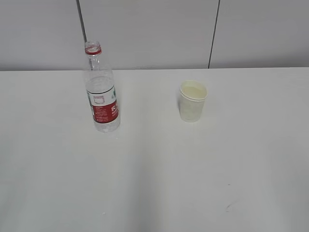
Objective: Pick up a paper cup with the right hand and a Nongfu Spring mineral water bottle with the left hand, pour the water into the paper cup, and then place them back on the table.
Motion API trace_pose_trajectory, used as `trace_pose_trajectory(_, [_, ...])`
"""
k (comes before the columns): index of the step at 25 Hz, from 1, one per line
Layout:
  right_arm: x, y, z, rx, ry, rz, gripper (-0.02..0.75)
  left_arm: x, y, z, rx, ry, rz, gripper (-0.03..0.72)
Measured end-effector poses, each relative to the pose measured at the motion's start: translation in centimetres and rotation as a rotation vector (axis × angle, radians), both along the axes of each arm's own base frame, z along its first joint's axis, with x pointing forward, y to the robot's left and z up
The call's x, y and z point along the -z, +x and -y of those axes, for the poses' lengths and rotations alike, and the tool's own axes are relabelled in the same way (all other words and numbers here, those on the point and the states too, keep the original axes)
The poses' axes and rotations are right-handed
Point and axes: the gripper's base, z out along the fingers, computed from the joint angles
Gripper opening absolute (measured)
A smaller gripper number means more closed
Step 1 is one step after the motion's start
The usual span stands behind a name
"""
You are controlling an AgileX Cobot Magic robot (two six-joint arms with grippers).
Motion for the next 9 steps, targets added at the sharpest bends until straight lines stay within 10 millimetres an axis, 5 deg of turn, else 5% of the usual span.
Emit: trace_pose_trajectory(9, [0.01,-0.01,0.0,0.0,0.0,-0.002,0.588,0.0,0.0,0.0,0.0,0.0,0.0,0.512])
